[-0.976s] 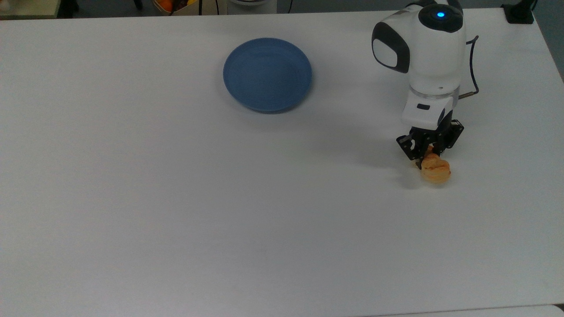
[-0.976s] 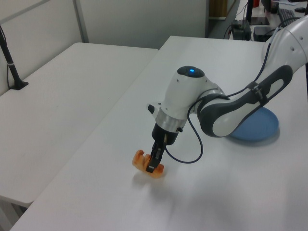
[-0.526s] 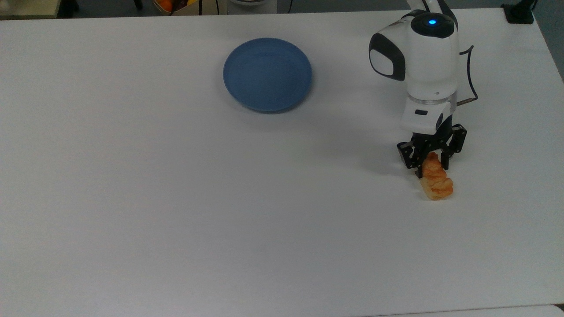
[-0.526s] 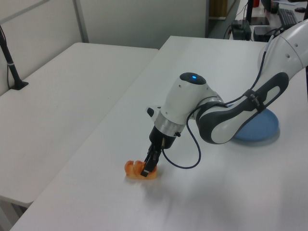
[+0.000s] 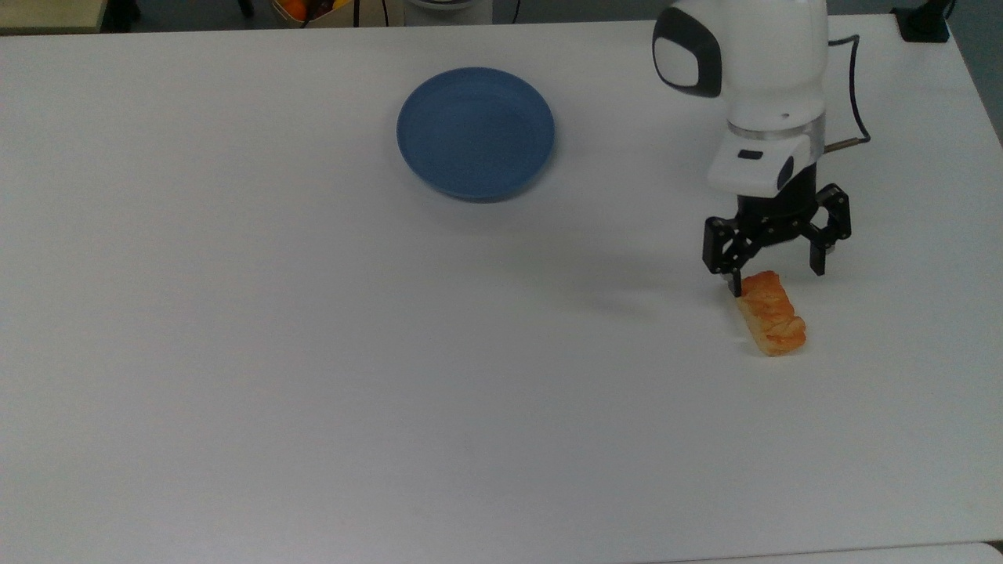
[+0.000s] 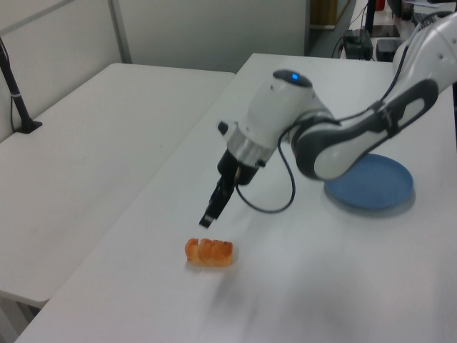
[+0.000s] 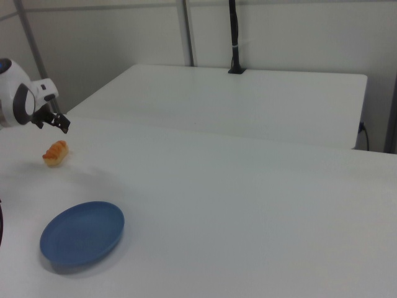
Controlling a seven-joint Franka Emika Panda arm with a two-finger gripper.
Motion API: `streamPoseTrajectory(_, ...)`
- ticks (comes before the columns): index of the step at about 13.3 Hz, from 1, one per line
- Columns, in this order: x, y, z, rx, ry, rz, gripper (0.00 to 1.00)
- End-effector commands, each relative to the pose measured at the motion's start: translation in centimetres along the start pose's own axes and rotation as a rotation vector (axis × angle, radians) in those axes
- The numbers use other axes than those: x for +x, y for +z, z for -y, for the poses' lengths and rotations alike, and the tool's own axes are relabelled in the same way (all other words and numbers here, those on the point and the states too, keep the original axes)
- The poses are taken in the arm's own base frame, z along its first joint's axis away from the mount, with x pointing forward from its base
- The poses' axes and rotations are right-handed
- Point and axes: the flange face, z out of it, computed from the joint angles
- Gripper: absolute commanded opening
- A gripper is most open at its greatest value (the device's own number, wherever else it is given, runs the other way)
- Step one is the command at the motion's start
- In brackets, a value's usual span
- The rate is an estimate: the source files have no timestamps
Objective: Put the bread on the table
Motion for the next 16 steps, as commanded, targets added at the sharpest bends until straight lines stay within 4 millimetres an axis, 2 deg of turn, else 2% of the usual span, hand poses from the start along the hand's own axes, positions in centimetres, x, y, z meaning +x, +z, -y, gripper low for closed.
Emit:
streamPoseTrajectory(1,-0.2,-10.4,-5.0,-0.106,0.08,0.142,1.0)
streamPoseTrajectory(2,-0.2,-13.9,-7.5,-0.142,0.125,0.203,1.0)
streamPoseTrajectory(3,-0.3,-17.1,-9.1,-0.153,0.166,0.251,1.0)
streamPoseTrajectory(4,-0.6,-19.0,-10.1,-0.157,0.194,0.28,1.0)
streamPoseTrajectory(7,-2.0,-28.5,-17.0,-0.212,0.332,0.342,1.0)
streamPoseTrajectory(9,-3.2,-33.2,-21.3,-0.242,0.426,0.389,1.0)
streamPoseTrajectory(10,-3.8,-34.7,-23.2,-0.256,0.459,0.393,1.0)
streamPoseTrajectory(11,-4.6,-35.5,-24.3,-0.26,0.481,0.392,1.0)
streamPoseTrajectory(13,-5.8,-35.5,-24.8,-0.263,0.466,0.411,1.0)
streamPoseTrajectory(15,-5.8,-32.2,-23.8,-0.243,0.396,0.456,1.0)
streamPoseTrajectory(16,-5.3,-30.9,-24.0,-0.227,0.343,0.448,1.0)
